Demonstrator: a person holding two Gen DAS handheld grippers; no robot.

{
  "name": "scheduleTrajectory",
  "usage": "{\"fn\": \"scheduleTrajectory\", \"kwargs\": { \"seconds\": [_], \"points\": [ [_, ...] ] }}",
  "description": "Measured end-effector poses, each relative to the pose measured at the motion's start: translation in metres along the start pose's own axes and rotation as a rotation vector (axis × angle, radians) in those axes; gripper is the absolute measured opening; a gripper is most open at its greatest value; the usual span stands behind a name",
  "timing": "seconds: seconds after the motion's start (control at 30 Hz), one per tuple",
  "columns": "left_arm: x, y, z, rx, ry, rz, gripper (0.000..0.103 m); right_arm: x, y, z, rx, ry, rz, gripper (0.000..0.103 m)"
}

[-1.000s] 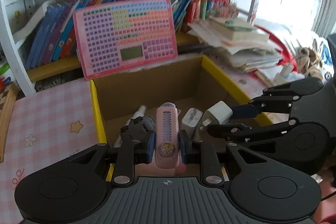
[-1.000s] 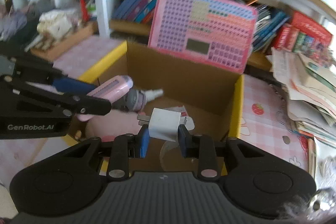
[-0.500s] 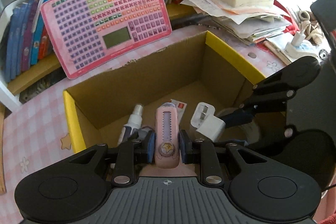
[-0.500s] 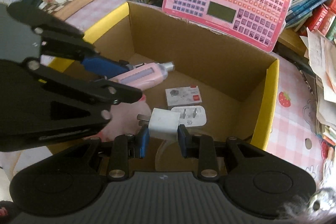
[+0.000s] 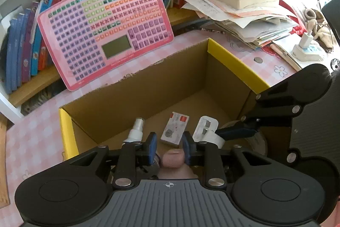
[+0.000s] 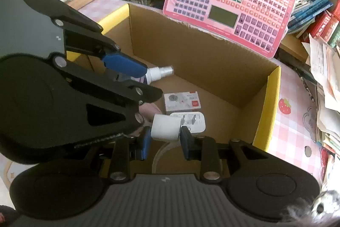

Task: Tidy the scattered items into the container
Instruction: 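Lower the charger cube and pink toy into the yellow box and open both tools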

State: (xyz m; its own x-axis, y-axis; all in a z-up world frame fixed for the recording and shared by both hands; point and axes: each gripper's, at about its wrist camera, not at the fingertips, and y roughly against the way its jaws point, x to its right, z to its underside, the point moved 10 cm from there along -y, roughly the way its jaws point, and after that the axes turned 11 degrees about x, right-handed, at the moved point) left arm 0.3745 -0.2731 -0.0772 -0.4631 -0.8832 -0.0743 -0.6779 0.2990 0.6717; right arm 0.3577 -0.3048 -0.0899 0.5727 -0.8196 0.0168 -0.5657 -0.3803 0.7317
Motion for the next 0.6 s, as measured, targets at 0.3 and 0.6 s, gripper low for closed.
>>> {"fn": "scheduleTrajectory", "kwargs": {
  "seconds": [0.3, 0.6],
  "points": [
    [-0.012, 0.035, -0.005, 0.07, 0.052, -0.048, 0.063, -0.007, 0.021, -0.005, 0.062, -0.002, -0.009, 0.042],
    [-0.017, 0.09, -0.001, 0.181, 0.144, -0.1, 0.077, -0.02, 0.06, -0.014, 0.164, -0.022, 0.006, 0.058]
  ]
}}
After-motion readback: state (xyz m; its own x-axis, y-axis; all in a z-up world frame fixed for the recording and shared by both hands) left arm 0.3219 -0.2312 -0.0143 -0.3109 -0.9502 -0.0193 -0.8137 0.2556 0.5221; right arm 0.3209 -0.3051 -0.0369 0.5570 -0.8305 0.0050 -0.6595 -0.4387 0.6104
